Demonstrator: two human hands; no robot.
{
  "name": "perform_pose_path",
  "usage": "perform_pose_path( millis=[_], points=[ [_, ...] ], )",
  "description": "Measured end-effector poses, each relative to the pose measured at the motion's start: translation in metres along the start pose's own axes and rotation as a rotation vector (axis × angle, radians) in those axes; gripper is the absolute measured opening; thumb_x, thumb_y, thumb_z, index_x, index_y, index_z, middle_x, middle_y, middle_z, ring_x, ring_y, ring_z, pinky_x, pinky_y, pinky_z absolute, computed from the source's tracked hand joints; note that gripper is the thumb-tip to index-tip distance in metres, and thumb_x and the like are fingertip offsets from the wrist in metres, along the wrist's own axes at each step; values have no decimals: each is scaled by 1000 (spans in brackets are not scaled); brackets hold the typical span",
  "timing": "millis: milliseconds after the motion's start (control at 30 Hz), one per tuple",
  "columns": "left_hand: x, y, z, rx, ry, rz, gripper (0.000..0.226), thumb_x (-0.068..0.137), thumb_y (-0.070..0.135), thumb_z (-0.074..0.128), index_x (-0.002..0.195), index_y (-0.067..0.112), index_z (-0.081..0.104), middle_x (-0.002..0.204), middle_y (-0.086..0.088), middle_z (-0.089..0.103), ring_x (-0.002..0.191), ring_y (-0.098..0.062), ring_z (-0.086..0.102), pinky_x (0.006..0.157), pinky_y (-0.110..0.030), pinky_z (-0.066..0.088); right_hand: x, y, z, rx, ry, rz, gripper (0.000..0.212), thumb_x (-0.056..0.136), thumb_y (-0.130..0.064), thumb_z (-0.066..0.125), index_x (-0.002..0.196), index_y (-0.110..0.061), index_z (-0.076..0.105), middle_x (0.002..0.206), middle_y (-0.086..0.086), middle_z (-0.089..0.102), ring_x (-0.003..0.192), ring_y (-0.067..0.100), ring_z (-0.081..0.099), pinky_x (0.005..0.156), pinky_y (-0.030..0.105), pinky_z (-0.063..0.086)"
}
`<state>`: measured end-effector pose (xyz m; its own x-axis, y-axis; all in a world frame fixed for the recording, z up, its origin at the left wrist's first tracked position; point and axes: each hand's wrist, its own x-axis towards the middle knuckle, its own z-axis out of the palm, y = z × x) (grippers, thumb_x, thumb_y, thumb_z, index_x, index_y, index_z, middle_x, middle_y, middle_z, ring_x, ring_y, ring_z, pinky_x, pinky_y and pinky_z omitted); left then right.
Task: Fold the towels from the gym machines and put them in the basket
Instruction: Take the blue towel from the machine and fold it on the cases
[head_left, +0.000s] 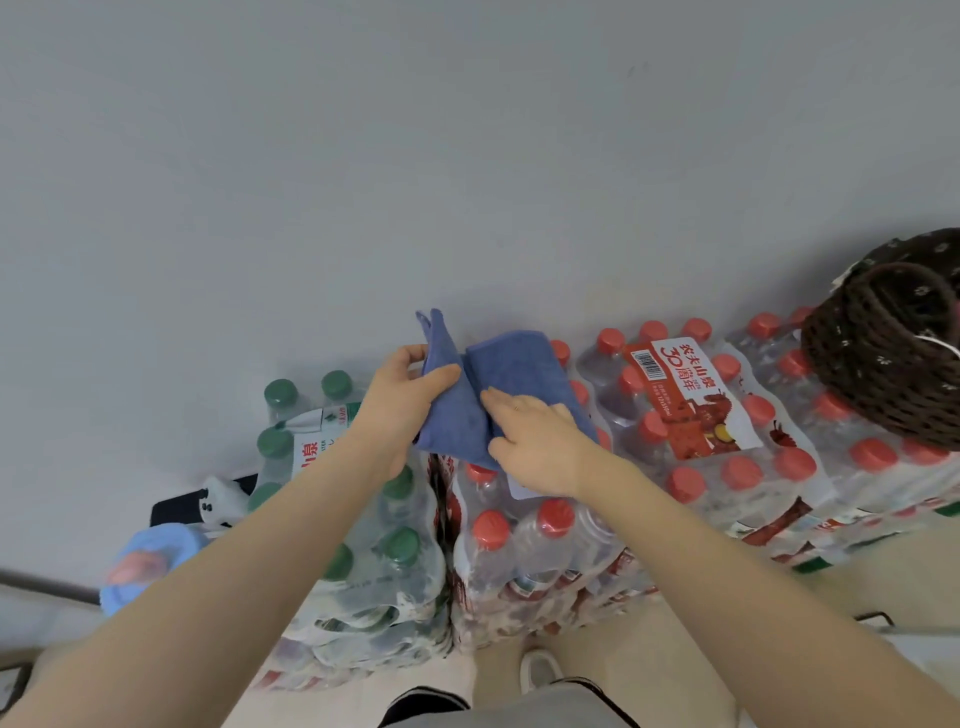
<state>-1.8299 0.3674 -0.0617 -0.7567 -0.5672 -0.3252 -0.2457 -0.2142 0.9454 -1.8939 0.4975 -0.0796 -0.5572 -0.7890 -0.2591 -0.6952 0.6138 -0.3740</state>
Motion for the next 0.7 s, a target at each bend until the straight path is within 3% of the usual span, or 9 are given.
perform_pose_path(
  millis=[67, 167, 233, 300, 367, 467, 533, 633, 700],
  points=[
    [0, 0, 7, 0, -60, 15, 20, 88, 11, 57, 107, 14, 51, 86, -4, 65, 79, -18, 64, 76, -32, 54, 11, 4, 7, 267, -98, 17, 47, 91, -13, 38, 137, -13, 33, 140, 5, 43, 123, 26, 44, 85, 36, 35],
    [0, 3, 28, 54, -133, 48, 17, 87, 11, 59, 102, 17, 51, 83, -3, 62, 75, -15, 61, 70, -23, 51, 14, 6, -5, 1071, -35, 129, 41, 97, -1, 31, 138, -2, 32, 136, 10, 46, 128, 24, 43, 93, 24, 37],
    [1, 3, 46, 107, -191, 35, 19, 88, 15, 58, 106, 16, 51, 81, -3, 61, 69, -12, 59, 64, -21, 51, 4, 19, -14, 1497, 11, 162, 39, 102, -23, 25, 129, -4, 46, 118, 3, 62, 109, 14, 57, 94, 24, 44],
    [3, 0, 61, 150, -234, -4, 12, 93, 19, 50, 105, 16, 53, 72, -3, 58, 59, -14, 55, 57, -23, 48, -5, 31, -20, 1680, 53, 180, 40, 100, -38, 28, 111, -16, 60, 96, 1, 69, 90, 11, 64, 85, 24, 50],
    [7, -4, 69, 162, -238, -25, 22, 99, 18, 36, 111, 12, 53, 66, -5, 57, 55, -16, 54, 54, -23, 50, -2, 33, -21, 1418, 147, 288, 36, 96, -41, 40, 103, -15, 63, 94, 3, 65, 91, 18, 62, 84, 29, 47],
    [9, -9, 69, 310, -252, 45, 33, 98, 7, 29, 127, 9, 44, 68, -6, 60, 56, -15, 57, 52, -17, 52, 0, 35, -23, 516, 303, 321, 36, 89, -42, 51, 103, -8, 54, 97, 6, 62, 95, 25, 57, 80, 37, 46],
    [11, -13, 63, 530, -250, 185, 35, 95, 3, 34, 128, 6, 45, 74, -6, 62, 55, -11, 54, 50, -10, 46, -6, 39, -20, 149, 331, 303, 43, 87, -38, 51, 121, -13, 45, 118, 10, 53, 112, 31, 49, 93, 43, 42],
    [16, -17, 54, 875, -242, 464, 38, 87, 13, 54, 125, 11, 51, 109, -6, 59, 86, -13, 56, 73, -13, 40, -10, 50, -6, 254, 266, 247, 59, 89, -20, 52, 141, -12, 25, 136, 15, 34, 123, 34, 41, 102, 43, 37],
    [19, -22, 52, 1075, -296, 523, 54, 81, 33, 62, 131, 21, 46, 134, -1, 42, 123, -19, 39, 100, -31, 31, -12, 58, -2, 350, 270, 144, 66, 90, -13, 52, 146, -13, 18, 139, 14, 31, 123, 30, 43, 103, 37, 39]
  ],
)
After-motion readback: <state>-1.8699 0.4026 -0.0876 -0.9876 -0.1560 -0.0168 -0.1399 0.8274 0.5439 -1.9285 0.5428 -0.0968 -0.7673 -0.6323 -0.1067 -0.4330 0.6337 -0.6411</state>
